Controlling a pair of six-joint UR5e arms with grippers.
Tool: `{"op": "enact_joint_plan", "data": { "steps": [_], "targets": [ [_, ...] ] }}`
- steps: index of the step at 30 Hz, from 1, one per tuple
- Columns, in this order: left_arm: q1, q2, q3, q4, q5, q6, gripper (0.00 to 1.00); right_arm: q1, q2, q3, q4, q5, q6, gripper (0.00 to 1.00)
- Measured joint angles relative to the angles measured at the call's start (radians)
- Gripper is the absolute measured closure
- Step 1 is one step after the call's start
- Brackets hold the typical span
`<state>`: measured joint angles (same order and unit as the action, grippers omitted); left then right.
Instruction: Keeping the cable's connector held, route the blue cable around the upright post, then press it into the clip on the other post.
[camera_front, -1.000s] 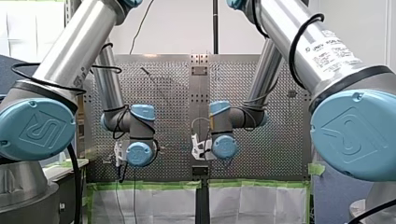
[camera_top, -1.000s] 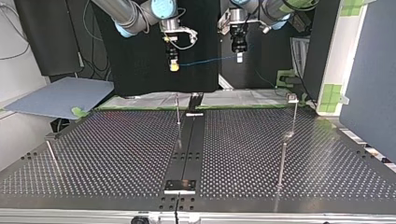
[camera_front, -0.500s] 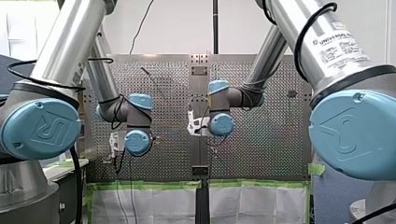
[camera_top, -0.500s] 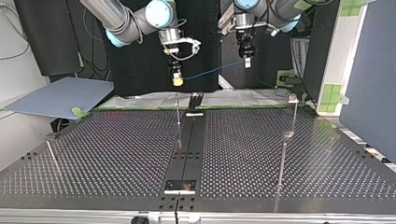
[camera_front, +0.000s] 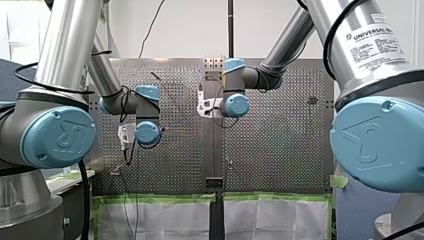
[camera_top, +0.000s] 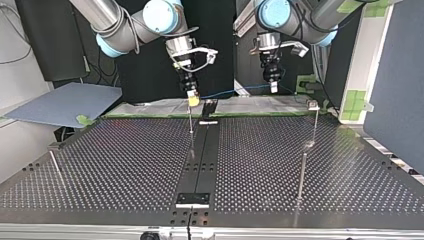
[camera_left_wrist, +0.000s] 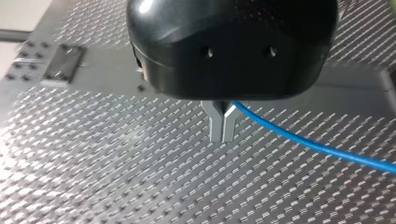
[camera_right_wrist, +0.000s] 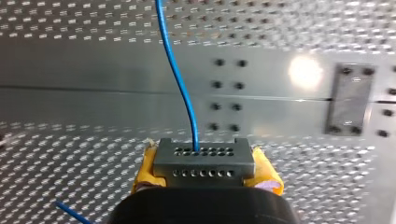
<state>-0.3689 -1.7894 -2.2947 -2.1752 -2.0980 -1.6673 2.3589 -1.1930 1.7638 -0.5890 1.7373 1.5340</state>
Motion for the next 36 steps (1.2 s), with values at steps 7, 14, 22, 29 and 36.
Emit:
{"op": "enact_joint_plan", "data": {
  "steps": [7, 14, 22, 29, 36],
  "targets": [
    [0.016, 0.056, 0.037, -0.057, -0.008, -0.032, 1.0, 0.0, -0.059, -0.028, 0.043, -0.009, -0.003, 1.0],
    [0.023, 0.117, 0.074, -0.117, -0.008, -0.051, 1.0, 0.0, -0.09, -0.049, 0.074, -0.023, -0.003, 1.0],
    [0.023, 0.191, 0.147, -0.191, -0.008, -0.078, 1.0, -0.002, -0.068, -0.069, 0.08, -0.024, -0.004, 1.0],
    [0.024, 0.247, 0.204, -0.248, -0.011, -0.09, 1.0, 0.0, -0.033, -0.112, 0.085, -0.043, 0.0, 1.0],
    [0.034, 0.308, 0.265, -0.309, -0.008, -0.105, 1.0, 0.002, -0.028, -0.168, 0.121, -0.076, 0.018, 1.0]
  ]
}}
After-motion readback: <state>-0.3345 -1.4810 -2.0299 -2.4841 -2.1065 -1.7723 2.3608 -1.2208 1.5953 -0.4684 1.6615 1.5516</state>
